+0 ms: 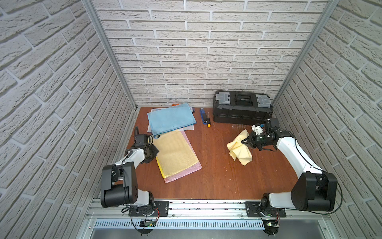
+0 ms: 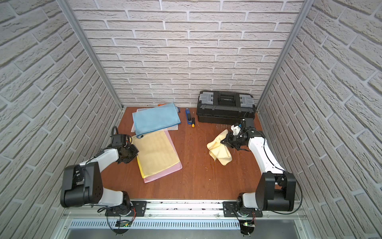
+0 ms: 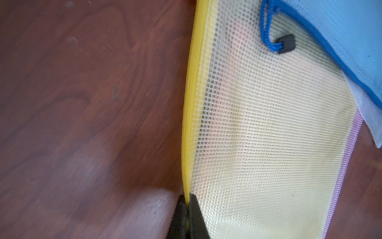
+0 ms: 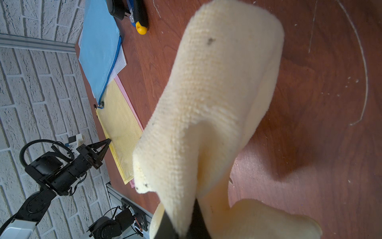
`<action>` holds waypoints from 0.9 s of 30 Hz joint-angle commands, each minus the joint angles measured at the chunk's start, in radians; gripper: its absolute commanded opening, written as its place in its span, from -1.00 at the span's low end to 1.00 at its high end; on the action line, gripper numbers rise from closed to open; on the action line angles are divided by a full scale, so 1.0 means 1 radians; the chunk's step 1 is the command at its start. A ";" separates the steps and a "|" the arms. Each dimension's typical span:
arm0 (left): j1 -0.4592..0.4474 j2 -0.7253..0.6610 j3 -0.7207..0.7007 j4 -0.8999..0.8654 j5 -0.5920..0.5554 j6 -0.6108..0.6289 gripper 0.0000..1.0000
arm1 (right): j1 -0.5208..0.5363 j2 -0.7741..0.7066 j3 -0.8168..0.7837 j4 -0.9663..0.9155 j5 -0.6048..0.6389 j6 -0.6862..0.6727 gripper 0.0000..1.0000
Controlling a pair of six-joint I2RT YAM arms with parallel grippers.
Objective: Wipe the document bag
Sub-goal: Pick up the document bag, then place the document bag at the center of the board.
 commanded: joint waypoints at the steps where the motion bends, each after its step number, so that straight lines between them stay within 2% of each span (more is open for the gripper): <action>1: -0.014 -0.117 0.068 -0.134 -0.063 0.025 -1.00 | 0.012 -0.008 0.012 0.018 -0.001 0.001 -0.95; 7: -0.084 -0.264 0.196 -0.323 -0.112 0.019 -1.00 | 0.021 -0.002 0.012 0.026 -0.003 0.006 -0.96; 11: -0.243 -0.276 0.261 -0.293 -0.058 -0.045 -1.00 | 0.021 -0.023 0.033 0.004 0.028 0.000 -0.96; 17: -0.590 -0.077 0.404 -0.176 -0.025 -0.147 -1.00 | 0.020 -0.057 0.091 -0.025 0.062 0.005 -0.96; 21: -0.788 0.086 0.528 -0.048 0.013 -0.160 -1.00 | 0.010 -0.085 0.151 -0.078 0.096 -0.017 -0.96; 24: -0.864 0.191 0.610 0.018 0.079 -0.151 -1.00 | -0.007 -0.104 0.197 -0.129 0.127 -0.030 -0.96; 27: -0.890 0.269 0.632 0.158 0.240 -0.195 -1.00 | -0.026 -0.132 0.218 -0.165 0.166 -0.041 -0.96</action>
